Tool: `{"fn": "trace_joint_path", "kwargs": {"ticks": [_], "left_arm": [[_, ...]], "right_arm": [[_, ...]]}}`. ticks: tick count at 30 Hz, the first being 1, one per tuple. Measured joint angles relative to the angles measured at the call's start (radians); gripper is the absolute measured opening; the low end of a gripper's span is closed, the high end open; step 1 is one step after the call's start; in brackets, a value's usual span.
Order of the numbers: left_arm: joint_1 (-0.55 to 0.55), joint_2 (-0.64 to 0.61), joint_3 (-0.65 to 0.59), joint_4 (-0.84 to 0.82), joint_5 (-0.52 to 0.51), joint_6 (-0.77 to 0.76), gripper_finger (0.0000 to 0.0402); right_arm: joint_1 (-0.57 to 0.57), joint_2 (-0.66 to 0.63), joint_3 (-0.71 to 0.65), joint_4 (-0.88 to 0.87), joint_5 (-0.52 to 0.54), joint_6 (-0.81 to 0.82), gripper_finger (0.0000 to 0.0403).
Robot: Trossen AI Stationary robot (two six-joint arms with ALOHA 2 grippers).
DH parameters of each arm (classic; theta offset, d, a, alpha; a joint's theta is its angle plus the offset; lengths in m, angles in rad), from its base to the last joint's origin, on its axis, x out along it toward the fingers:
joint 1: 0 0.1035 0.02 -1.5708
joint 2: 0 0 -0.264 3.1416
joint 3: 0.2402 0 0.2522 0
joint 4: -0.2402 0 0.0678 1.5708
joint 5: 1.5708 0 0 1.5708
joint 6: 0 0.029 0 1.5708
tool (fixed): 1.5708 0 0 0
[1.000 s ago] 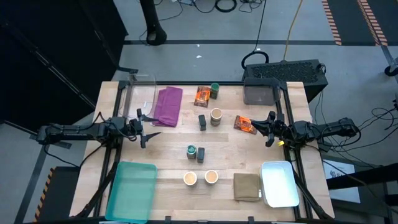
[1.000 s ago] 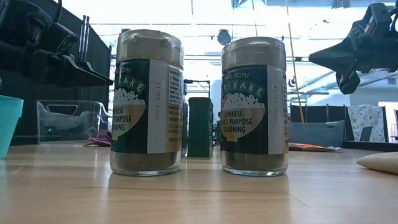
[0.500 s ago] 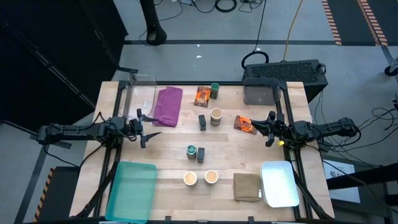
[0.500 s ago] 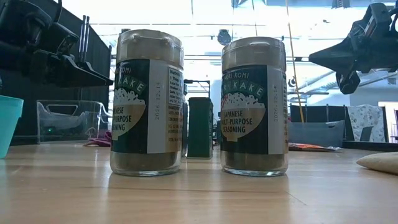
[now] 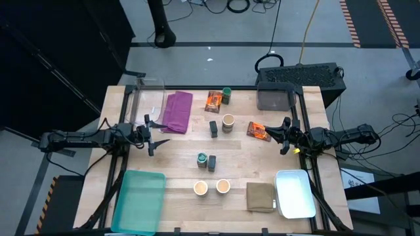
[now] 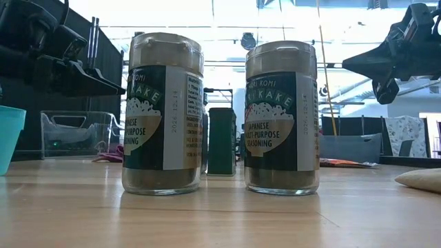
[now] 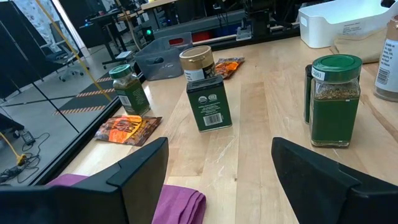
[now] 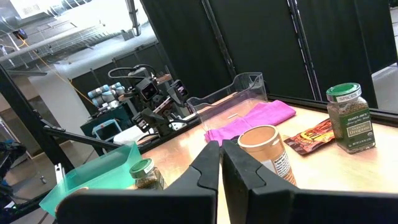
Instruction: Sort spices by type
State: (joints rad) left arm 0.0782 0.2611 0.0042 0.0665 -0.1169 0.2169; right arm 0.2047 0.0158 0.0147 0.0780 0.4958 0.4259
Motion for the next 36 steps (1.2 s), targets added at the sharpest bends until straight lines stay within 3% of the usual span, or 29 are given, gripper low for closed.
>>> {"fn": "trace_joint_path", "kwargs": {"ticks": [6, 9, 18, 23, 26, 29, 36], "left_arm": [[0.0, 0.0, 0.0, 0.0, 0.0, 0.0, 0.029], [0.0, 0.0, 0.0, 0.0, 0.0, 0.003, 0.029], [0.0, 0.0, 0.0, 0.045, 0.001, 0.024, 0.029], [0.0, 0.0, 0.0, 0.168, 0.089, -0.202, 0.029], [0.0, 0.0, 0.0, 0.227, 0.089, -0.317, 0.029], [0.0, 0.0, 0.0, 0.282, 0.089, -0.342, 0.029], [0.0, 0.0, 0.0, 0.405, 0.088, -0.369, 0.029]], "right_arm": [[0.0, 0.0, 0.0, -0.001, 0.001, -0.298, 0.0], [0.0, 0.0, 0.0, -0.001, 0.001, -0.364, 0.0], [0.0, 0.0, 0.0, 0.0, 0.0, -0.36, 0.0], [0.0, 0.0, 0.0, 0.0, 0.0, -0.359, 0.0], [0.0, 0.0, 0.0, 0.001, -0.005, -0.263, 0.0], [-0.002, 0.001, -0.001, 0.047, 0.024, -0.163, 0.0], [-0.002, 0.001, 0.0, 0.17, -0.085, -0.272, 0.0]]}}
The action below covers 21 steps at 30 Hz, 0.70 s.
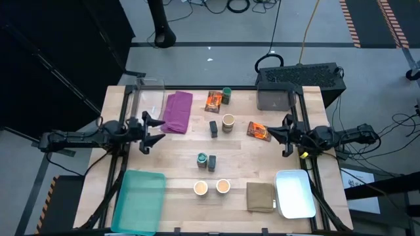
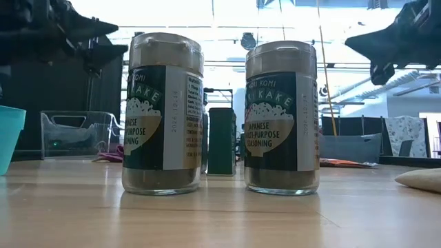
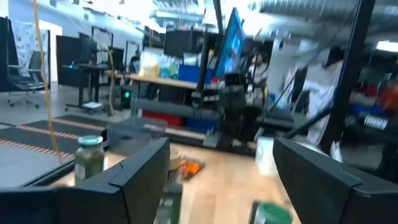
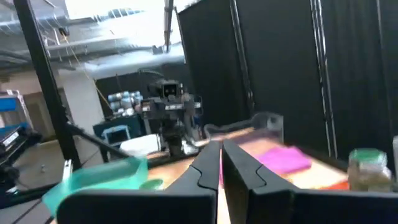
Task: Sort spices by type
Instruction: Put the bottom green seasoning bottle into the transparent bin
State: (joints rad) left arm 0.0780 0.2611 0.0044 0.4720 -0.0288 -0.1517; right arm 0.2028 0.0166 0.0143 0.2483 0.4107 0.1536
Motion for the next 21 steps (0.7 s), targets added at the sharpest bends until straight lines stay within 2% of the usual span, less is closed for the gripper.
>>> {"fn": "trace_joint_path", "kwargs": {"ticks": [5, 11, 18, 21], "left_arm": [[0.0, 0.0, 0.0, 0.061, 0.0, -0.062, 0.029], [0.0, 0.0, 0.0, 0.125, -0.013, -0.102, 0.029], [0.0, 0.0, 0.0, 0.166, -0.212, -0.118, 0.029], [0.0, 0.0, 0.0, 0.166, -0.245, -0.136, 0.029]], "right_arm": [[0.0, 0.0, 0.0, 0.032, 0.0, -0.093, 0.0], [0.0, 0.024, 0.0, 0.072, 0.0, -0.113, 0.0], [0.0, 0.151, 0.013, 0.187, -0.001, -0.114, 0.0], [0.0, 0.212, 0.06, 0.19, 0.001, -0.108, 0.0]]}}
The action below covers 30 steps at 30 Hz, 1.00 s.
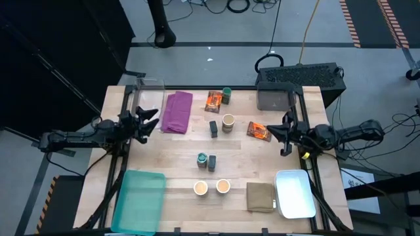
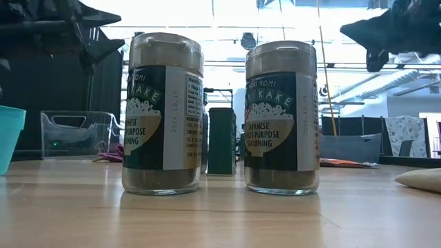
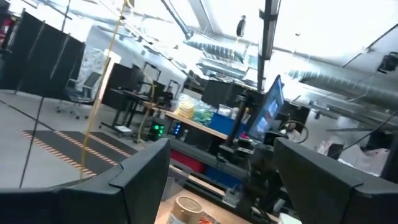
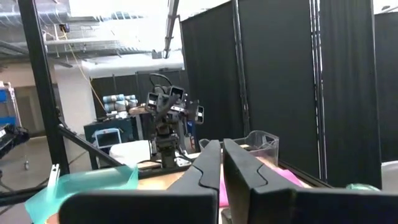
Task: Sort spices by type
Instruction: Put the bottom green seasoning bottle into the transparent bin
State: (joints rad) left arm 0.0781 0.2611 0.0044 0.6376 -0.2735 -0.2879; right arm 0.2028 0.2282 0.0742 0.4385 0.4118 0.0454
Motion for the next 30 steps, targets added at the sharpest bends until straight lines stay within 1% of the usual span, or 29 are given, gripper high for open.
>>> {"fn": "trace_joint_path", "kwargs": {"ticks": [6, 10, 14, 17, 24, 30], "left_arm": [[0.0, 0.0, 0.0, 0.0, -0.001, 0.0, 0.029], [0.0, 0.0, 0.0, 0.0, -0.003, -0.071, 0.029], [0.0, 0.0, 0.0, 0.001, -0.01, -0.106, 0.029], [0.0, 0.0, 0.0, 0.001, -0.019, -0.147, 0.029], [0.0, 0.002, 0.0, 0.005, -0.02, -0.178, 0.029], [0.0, 0.058, 0.0, 0.033, -0.033, -0.228, 0.029]], "right_arm": [[0.0, 0.117, 0.134, -0.038, 0.005, -0.041, 0.0], [0.0, 0.197, 0.231, -0.083, 0.006, -0.108, 0.0], [0.0, 0.258, 0.298, -0.132, 0.006, -0.144, 0.0], [0.0, 0.282, 0.312, -0.185, 0.006, -0.145, 0.0], [0.0, 0.296, 0.312, -0.161, 0.006, -0.204, 0.0], [0.0, 0.296, 0.312, -0.158, 0.007, -0.233, 0.0]]}}
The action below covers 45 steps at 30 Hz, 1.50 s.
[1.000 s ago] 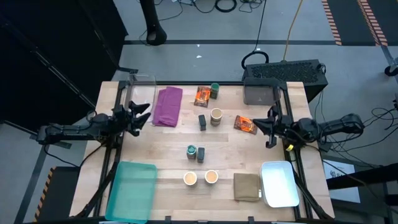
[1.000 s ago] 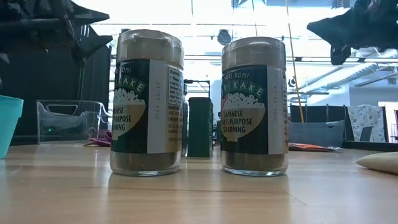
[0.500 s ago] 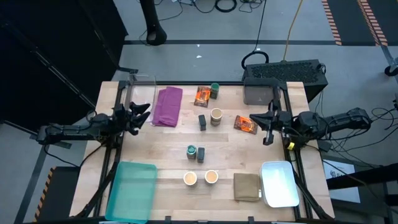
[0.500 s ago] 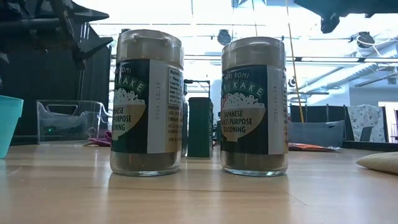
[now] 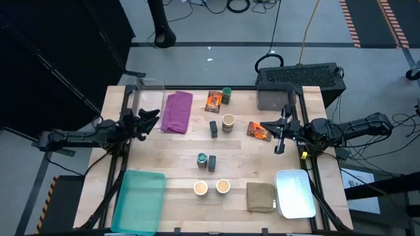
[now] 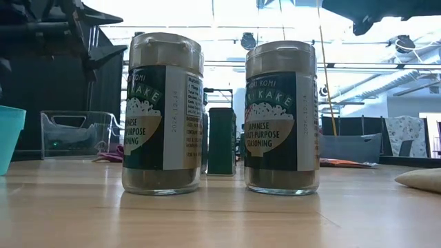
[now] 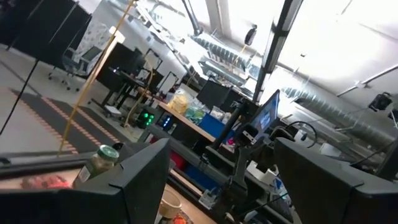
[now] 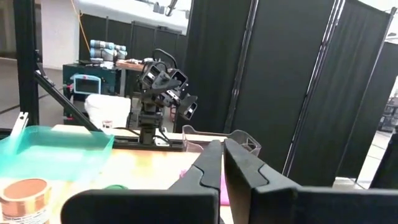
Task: Sort spices by type
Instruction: Put the bottom green seasoning bottle into the transparent bin
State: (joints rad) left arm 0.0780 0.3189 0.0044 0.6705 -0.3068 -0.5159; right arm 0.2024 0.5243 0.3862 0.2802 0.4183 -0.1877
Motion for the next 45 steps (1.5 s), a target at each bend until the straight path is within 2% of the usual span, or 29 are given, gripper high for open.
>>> {"fn": "trace_joint_path", "kwargs": {"ticks": [9, 17, 23, 45], "left_arm": [[-0.031, 0.195, 0.001, 0.23, -0.021, -0.002, 0.029], [-0.058, 0.366, 0.077, 0.265, -0.034, 0.002, 0.029], [-0.061, 0.466, 0.122, 0.348, -0.042, 0.07, 0.029], [-0.061, 0.635, 0.147, 0.395, -0.079, 0.103, 0.029]], "right_arm": [[0.0, 0.005, 0.0, 0.026, 0.0, -0.011, 0.0], [0.0, 0.047, 0.0, 0.102, -0.005, 0.009, 0.0], [0.0, 0.073, 0.0, 0.114, -0.006, -0.019, 0.0], [0.0, 0.072, 0.0, 0.102, -0.005, -0.064, 0.0]]}}
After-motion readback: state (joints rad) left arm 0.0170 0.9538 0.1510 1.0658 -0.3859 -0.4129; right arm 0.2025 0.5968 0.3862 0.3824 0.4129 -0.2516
